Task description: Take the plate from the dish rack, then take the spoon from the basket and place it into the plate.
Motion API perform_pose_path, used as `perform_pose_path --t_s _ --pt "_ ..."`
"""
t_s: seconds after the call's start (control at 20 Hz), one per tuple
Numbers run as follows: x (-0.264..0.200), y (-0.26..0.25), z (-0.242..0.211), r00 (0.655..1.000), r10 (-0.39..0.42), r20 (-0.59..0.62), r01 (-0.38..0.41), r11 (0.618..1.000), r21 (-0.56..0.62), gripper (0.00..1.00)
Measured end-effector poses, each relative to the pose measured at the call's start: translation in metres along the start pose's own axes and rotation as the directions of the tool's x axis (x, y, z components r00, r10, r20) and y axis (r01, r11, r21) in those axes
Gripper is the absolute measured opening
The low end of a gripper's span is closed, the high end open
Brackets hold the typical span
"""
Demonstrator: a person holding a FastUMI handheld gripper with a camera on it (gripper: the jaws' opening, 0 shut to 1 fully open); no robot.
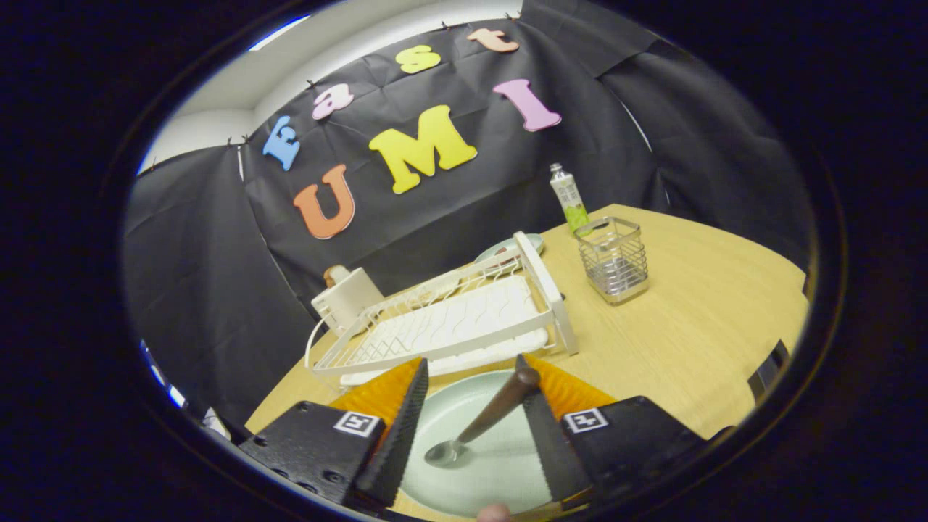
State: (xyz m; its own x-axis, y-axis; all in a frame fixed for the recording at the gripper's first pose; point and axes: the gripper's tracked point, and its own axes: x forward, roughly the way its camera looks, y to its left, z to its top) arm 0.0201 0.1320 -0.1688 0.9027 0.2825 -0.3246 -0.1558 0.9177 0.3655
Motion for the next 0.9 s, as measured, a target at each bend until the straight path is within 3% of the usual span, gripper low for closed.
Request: perform_pose_path --t_s 0.1,0.4,0.75,0.9 --pt "-0.004 -0.013 0.012 0.998 -0.04 0.045 0.041 0.999 -0.021 0.91" --pt "-0.031 -0.028 0.067 0.976 -0.1 0.192 0.128 0.981 -0.143 0.97" --pt "-0.072 -0.011 0.119 0.935 -0.096 0.341 0.207 0.93 -0.305 1.0" --pt "-0.079 -0.002 0.12 0.928 -0.08 0.365 0.201 0.93 -0.307 1.0"
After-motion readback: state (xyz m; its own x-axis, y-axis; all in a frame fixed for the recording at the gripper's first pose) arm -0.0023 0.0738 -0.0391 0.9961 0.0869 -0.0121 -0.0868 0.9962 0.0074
